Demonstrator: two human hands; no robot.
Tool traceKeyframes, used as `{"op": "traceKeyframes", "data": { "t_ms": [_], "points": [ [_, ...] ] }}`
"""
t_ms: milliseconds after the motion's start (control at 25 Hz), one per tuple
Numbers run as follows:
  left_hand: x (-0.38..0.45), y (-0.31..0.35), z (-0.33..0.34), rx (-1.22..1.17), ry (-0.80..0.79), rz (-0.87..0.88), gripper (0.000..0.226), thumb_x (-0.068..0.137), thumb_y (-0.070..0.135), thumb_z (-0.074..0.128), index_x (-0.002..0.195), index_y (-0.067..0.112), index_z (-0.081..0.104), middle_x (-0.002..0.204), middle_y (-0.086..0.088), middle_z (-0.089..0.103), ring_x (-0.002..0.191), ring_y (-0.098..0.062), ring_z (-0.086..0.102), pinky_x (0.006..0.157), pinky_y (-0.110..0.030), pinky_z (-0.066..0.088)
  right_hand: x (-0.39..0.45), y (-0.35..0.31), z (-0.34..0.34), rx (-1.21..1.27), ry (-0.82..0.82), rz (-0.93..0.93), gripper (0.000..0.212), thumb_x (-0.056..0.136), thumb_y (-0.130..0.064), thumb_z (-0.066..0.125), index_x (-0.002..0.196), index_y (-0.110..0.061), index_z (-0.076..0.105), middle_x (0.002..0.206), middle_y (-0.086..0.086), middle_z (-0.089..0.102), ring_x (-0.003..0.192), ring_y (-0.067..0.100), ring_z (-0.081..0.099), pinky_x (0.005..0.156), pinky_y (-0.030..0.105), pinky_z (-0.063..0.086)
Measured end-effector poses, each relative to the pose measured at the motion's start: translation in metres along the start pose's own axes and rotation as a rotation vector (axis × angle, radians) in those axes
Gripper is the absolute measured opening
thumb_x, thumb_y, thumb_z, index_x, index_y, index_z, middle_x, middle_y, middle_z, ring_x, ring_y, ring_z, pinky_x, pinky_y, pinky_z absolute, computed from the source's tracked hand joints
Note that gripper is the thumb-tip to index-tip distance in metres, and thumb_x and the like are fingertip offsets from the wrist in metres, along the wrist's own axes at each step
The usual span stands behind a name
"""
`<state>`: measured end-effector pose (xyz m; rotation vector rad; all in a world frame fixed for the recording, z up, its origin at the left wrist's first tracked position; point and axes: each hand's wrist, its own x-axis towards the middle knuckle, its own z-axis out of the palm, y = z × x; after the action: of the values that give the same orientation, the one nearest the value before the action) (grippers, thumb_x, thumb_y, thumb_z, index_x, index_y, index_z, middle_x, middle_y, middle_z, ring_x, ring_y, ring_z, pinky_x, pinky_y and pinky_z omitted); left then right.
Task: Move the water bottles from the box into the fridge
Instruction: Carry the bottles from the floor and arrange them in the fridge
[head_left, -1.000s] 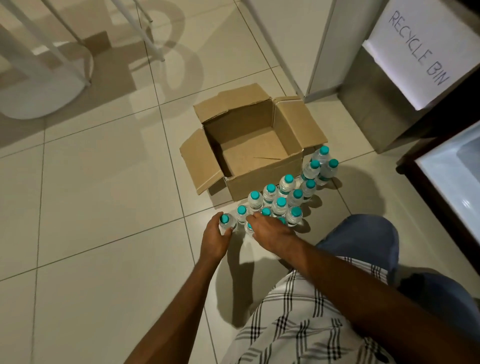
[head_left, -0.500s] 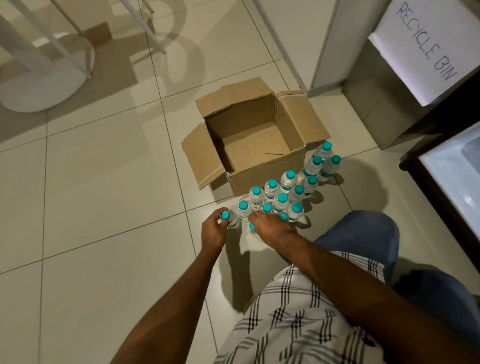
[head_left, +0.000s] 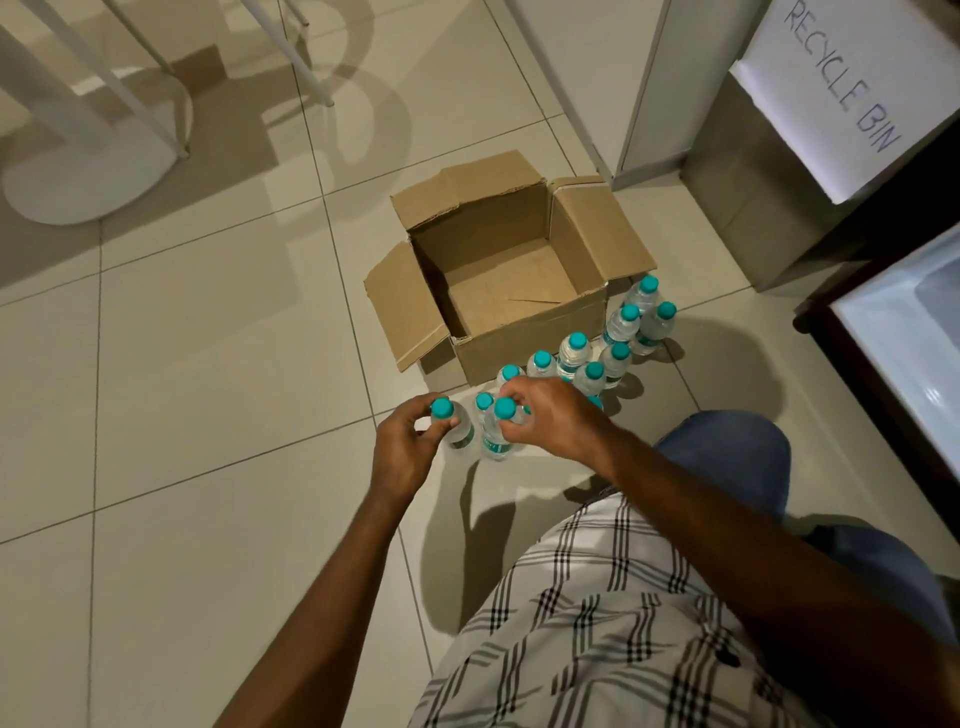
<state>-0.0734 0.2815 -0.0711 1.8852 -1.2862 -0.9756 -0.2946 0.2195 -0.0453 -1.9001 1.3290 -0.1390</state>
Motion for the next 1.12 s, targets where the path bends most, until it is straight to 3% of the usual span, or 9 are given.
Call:
{"op": "traceKeyframes", "data": {
  "t_ms": [200,280,400,560,680,880,1000,1120],
  "points": [
    [0.018,0.076,-0.002,-0.087,-0.053,0.138,0.027,0.082,0.026,0.08,0.107,0.033,0.073,0.107,0.02,0.07,0.101,0.003,0.062,0.079,-0.009,0.05,-0.018,-0.006,-0.062,0.189,0.23,-0.156,0.043,0.086,-0.026,0.079,0.125,-0.016,0.063,0.113,0.0,0.072,0.103,0.012,0.068,0.089,0.029,0.06],
    [0.028,0.107,0.007,-0.13,-0.101,0.167,0.026,0.08,0.028,0.081,0.105,0.031,0.075,0.106,0.017,0.072,0.101,0.0,0.065,0.083,-0.017,0.053,-0.029,-0.002,-0.089,0.232,0.335,-0.147,0.043,0.086,-0.024,0.078,0.125,-0.013,0.065,0.112,-0.001,0.072,0.102,0.012,0.068,0.09,0.029,0.059],
    [0.041,0.157,0.029,-0.107,-0.189,0.279,0.028,0.081,0.03,0.08,0.108,0.027,0.076,0.109,0.016,0.073,0.104,-0.002,0.066,0.089,-0.028,0.055,-0.049,0.013,-0.128,0.229,0.498,-0.157,0.039,0.084,-0.016,0.079,0.121,-0.006,0.068,0.108,0.003,0.073,0.098,0.013,0.069,0.088,0.024,0.058],
    [0.051,0.229,0.069,-0.07,-0.339,0.463,0.025,0.081,0.031,0.081,0.103,0.04,0.073,0.103,0.028,0.071,0.098,0.004,0.065,0.086,-0.024,0.053,-0.089,0.042,-0.179,0.169,0.666,-0.117,0.034,0.083,-0.012,0.079,0.115,-0.007,0.07,0.105,0.001,0.073,0.092,0.01,0.07,0.084,0.014,0.055],
    [0.051,0.28,0.11,-0.091,-0.442,0.546,0.024,0.08,0.028,0.081,0.101,0.038,0.075,0.101,0.028,0.072,0.095,0.004,0.066,0.088,-0.026,0.055,-0.127,0.065,-0.213,0.106,0.799,-0.094,0.036,0.084,-0.012,0.078,0.117,-0.003,0.07,0.108,0.003,0.073,0.095,0.009,0.068,0.089,0.012,0.053],
    [0.034,0.36,0.181,-0.126,-0.591,0.679,0.032,0.079,0.028,0.083,0.11,0.023,0.077,0.105,0.015,0.075,0.095,0.001,0.067,0.084,-0.022,0.056,-0.193,0.103,-0.267,0.28,0.907,0.114,0.031,0.083,-0.028,0.076,0.114,-0.028,0.07,0.103,-0.016,0.072,0.098,0.002,0.067,0.078,0.01,0.052],
    [0.017,0.408,0.215,-0.139,-0.689,0.772,0.026,0.079,0.022,0.083,0.102,0.032,0.076,0.093,0.026,0.073,0.085,0.01,0.065,0.073,-0.005,0.049,-0.233,0.115,-0.294,0.26,1.023,0.142,0.031,0.084,-0.025,0.079,0.111,-0.034,0.068,0.102,-0.022,0.072,0.101,-0.002,0.066,0.083,0.009,0.05],
    [-0.001,0.457,0.241,-0.138,-0.739,0.886,0.033,0.078,0.018,0.083,0.102,0.039,0.073,0.087,0.037,0.069,0.082,0.012,0.065,0.072,-0.002,0.046,-0.27,0.12,-0.323,0.225,1.147,0.2,0.033,0.083,-0.023,0.081,0.113,-0.031,0.07,0.106,-0.019,0.072,0.104,-0.004,0.066,0.091,0.011,0.051]
  ]
}}
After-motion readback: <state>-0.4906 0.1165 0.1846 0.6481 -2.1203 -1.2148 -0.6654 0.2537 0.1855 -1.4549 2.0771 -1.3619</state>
